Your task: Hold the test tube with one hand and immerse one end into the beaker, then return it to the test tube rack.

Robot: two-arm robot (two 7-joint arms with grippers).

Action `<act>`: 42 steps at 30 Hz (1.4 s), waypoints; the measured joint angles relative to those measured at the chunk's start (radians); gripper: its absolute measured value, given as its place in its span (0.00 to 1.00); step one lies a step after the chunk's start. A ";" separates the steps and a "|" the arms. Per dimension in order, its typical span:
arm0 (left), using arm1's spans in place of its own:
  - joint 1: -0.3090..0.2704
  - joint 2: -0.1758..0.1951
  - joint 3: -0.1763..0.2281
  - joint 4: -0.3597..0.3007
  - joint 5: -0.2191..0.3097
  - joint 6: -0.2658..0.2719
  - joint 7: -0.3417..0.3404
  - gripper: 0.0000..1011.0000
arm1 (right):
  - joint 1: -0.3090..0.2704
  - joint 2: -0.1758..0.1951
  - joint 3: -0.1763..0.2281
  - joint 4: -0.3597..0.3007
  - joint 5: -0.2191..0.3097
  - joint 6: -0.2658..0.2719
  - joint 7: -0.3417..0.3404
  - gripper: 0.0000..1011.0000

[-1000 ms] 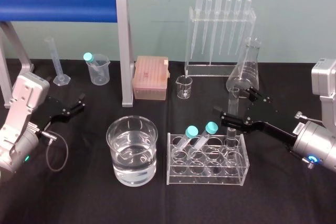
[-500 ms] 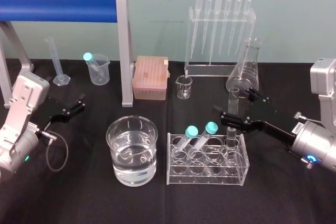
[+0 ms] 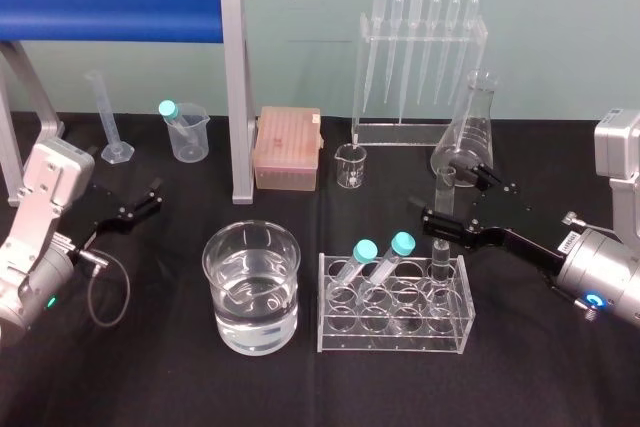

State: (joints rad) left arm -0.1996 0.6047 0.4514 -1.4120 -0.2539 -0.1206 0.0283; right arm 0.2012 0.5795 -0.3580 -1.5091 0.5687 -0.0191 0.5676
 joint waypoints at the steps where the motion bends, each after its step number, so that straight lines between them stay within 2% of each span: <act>1: 0.000 0.000 0.000 0.000 0.000 0.000 0.000 0.99 | 0.000 0.000 0.000 0.000 0.000 0.000 0.000 0.99; 17: 0.000 0.000 0.000 0.000 0.000 0.000 0.000 0.99 | 0.000 0.001 0.000 0.000 -0.001 -0.001 0.000 0.99; 20: 0.000 0.000 0.000 0.000 0.000 0.000 0.000 0.99 | 0.000 0.001 0.000 0.000 -0.001 -0.001 0.000 0.95; 31: 0.000 0.000 0.000 0.000 0.000 0.000 0.000 0.99 | 0.000 0.001 0.000 -0.001 -0.001 -0.001 0.001 0.67; 35: 0.000 0.000 0.000 0.000 0.000 0.000 0.000 0.99 | 0.000 0.001 0.000 -0.001 -0.001 -0.002 0.001 0.51; 38: 0.000 0.000 0.000 0.000 0.000 0.000 0.000 0.99 | 0.000 0.001 0.000 -0.001 -0.001 -0.002 0.001 0.45; 42: 0.000 0.000 0.000 0.000 0.000 0.000 0.000 0.99 | 0.000 0.001 0.000 -0.001 -0.001 -0.002 0.001 0.29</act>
State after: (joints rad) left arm -0.1995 0.6047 0.4514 -1.4120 -0.2539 -0.1206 0.0283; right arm 0.2011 0.5804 -0.3577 -1.5098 0.5679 -0.0210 0.5683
